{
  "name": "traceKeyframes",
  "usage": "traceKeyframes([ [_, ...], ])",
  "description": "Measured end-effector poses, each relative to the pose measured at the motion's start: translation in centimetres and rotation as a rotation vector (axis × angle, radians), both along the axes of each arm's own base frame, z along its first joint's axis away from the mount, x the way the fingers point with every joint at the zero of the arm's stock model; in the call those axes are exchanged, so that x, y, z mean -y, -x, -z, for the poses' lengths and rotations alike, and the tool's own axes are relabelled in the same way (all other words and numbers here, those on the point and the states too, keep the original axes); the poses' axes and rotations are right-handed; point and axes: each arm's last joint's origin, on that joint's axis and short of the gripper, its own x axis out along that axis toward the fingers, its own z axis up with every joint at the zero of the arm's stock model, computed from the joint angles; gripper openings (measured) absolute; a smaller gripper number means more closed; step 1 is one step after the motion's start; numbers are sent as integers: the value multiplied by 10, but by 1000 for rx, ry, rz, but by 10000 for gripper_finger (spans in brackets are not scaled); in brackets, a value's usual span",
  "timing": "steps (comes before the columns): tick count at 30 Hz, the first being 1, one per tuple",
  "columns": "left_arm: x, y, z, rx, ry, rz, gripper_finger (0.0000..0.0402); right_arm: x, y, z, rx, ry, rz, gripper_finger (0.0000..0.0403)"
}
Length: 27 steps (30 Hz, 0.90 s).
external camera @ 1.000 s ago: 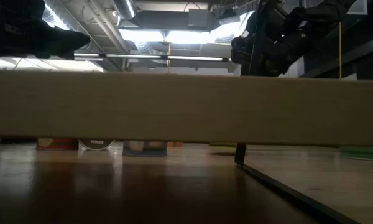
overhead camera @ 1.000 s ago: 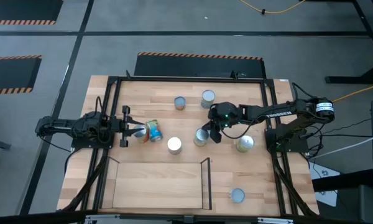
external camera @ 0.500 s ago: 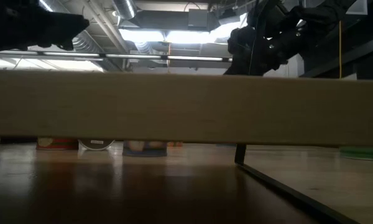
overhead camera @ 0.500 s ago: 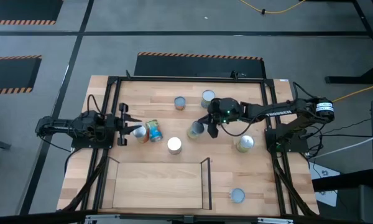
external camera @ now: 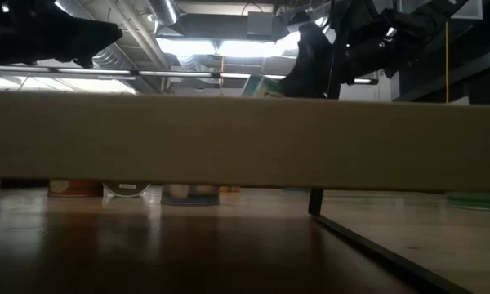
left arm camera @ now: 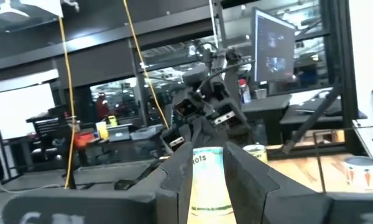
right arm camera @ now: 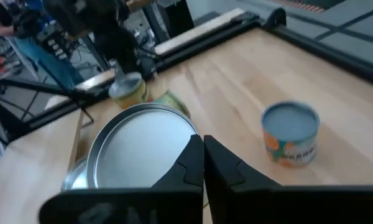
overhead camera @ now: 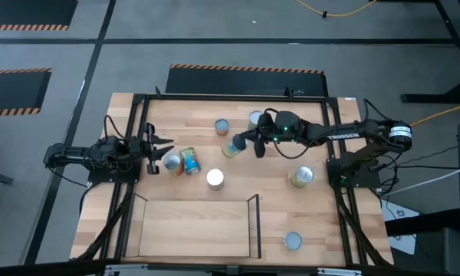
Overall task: Pick and place cans onto a shelf
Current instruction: Put the canned carrot on the shelf
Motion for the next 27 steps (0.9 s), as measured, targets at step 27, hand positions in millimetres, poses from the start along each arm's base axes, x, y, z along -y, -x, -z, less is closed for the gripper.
traceKeyframes([
  [27,0,0,0,3,8,-14,82,-129,-58,-69,15,33,-457,0],
])
